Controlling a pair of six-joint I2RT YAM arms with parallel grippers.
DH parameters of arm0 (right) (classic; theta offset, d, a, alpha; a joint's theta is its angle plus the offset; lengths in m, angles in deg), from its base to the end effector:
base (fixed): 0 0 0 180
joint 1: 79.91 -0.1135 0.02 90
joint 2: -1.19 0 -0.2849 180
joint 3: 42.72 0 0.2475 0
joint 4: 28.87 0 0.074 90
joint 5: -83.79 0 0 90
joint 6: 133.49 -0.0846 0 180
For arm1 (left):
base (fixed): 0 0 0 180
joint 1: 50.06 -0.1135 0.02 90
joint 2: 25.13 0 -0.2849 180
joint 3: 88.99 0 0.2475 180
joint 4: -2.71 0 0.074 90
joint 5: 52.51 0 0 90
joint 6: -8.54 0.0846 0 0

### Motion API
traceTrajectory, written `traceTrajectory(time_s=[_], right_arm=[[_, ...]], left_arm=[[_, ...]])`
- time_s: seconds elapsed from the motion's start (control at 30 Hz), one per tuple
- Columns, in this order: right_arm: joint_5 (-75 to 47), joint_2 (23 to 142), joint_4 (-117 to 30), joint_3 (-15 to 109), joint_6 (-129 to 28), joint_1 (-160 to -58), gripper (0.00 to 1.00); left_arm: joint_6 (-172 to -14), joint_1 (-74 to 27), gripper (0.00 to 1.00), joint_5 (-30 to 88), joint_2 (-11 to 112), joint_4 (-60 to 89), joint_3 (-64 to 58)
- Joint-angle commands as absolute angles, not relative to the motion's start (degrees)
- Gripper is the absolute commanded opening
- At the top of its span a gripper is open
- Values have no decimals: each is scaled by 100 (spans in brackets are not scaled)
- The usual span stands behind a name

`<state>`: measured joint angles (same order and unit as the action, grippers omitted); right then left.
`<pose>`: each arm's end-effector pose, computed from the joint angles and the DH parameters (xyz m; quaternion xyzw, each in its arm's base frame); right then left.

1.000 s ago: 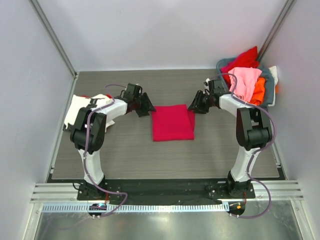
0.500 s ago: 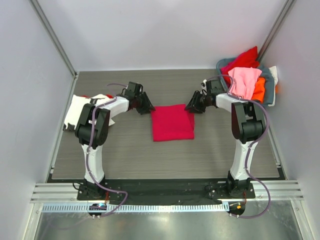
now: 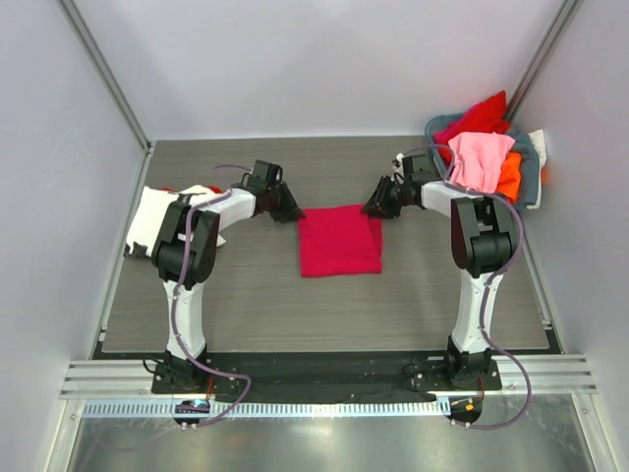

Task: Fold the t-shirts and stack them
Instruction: Fold the tshirt

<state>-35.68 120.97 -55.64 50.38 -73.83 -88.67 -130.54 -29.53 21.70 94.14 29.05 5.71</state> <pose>0.4588 0.1128 0.1310 0.0936 0.9170 0.3291 0.2050 0.4437 -0.1907 0.1385 -0.1856 0.9160 -0.2954 0.1982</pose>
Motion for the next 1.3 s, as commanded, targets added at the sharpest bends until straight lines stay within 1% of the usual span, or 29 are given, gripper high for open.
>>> traceTrajectory(time_s=[0.0, 0.03, 0.1, 0.13, 0.17, 0.23, 0.33, 0.63, 0.97, 1.13, 1.27], right_arm=[[-3732, 12177, -5354, 5287, -7460, -8932, 31], [-3741, 12186, -5354, 5296, -7451, -8932, 26], [-3767, 12204, -5345, 5331, -7460, -8941, 19], [-3785, 12221, -5354, 5358, -7469, -8941, 12], [-3802, 12221, -5371, 5393, -7504, -8941, 1], [-3872, 12178, -5398, 5428, -7504, -8932, 1], [-3873, 11994, -5389, 5393, -7539, -8941, 1], [-3899, 11352, -5459, 5253, -7618, -8941, 1], [-3583, 10508, -5582, 4498, -7583, -8941, 1], [-3363, 10262, -5670, 4216, -7539, -8932, 1], [-3240, 10156, -5679, 4005, -7495, -8897, 1]], left_arm=[[-13041, -2993, 19, 2053, 9458, 2755, 845], [-13041, -2993, 18, 2044, 9467, 2755, 863], [-13041, -3002, 14, 2036, 9493, 2755, 907], [-13050, -3002, 12, 2001, 9511, 2764, 924], [-13059, -3019, 6, 1896, 9511, 2781, 950], [-13077, -3020, 2, 1886, 9450, 2772, 933], [-13042, -3020, 0, 1947, 9212, 2781, 846], [-12989, -3020, 0, 1947, 8562, 2843, 600], [-13024, -2976, 0, 1798, 8184, 2834, 494], [-13024, -2914, 0, 1737, 8210, 2834, 599], [-13024, -2853, 0, 1666, 8473, 2834, 792]])
